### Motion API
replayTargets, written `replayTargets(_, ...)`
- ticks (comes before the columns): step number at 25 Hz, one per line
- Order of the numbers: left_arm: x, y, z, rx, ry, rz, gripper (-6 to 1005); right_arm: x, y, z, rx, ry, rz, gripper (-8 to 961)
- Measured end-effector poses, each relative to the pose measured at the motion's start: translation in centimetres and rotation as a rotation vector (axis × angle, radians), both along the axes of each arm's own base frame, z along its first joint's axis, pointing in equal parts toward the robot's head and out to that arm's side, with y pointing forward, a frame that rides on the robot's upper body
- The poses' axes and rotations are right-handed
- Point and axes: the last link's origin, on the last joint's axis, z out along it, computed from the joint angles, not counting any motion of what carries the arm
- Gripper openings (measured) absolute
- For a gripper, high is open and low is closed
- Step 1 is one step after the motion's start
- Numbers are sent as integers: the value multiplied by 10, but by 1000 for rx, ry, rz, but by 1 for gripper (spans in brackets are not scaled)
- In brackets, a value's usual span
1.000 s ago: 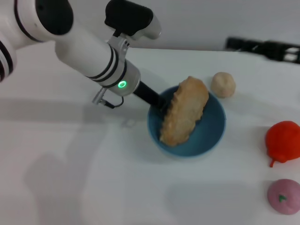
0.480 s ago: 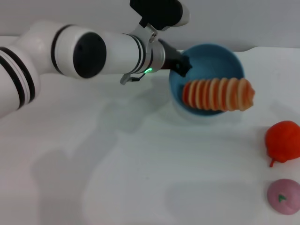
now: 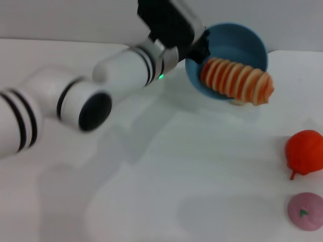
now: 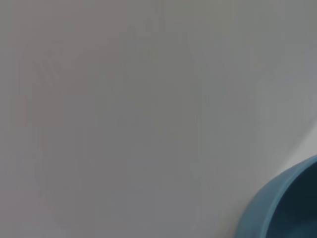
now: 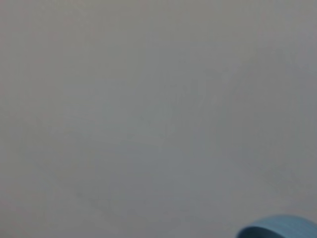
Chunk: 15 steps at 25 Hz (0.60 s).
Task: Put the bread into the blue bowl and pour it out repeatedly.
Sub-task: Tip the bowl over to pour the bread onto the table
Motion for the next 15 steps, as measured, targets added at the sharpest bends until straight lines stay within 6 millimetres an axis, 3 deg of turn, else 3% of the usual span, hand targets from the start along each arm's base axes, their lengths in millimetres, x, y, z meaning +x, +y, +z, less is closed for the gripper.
replayTargets(9,-1,-36,4,186,15,-349,0,0,2,-7,-19,22,-14,450)
replayTargets(15,4,-42,3,220,53,-446,-1,1,1,-10,-27,34,-22,452)
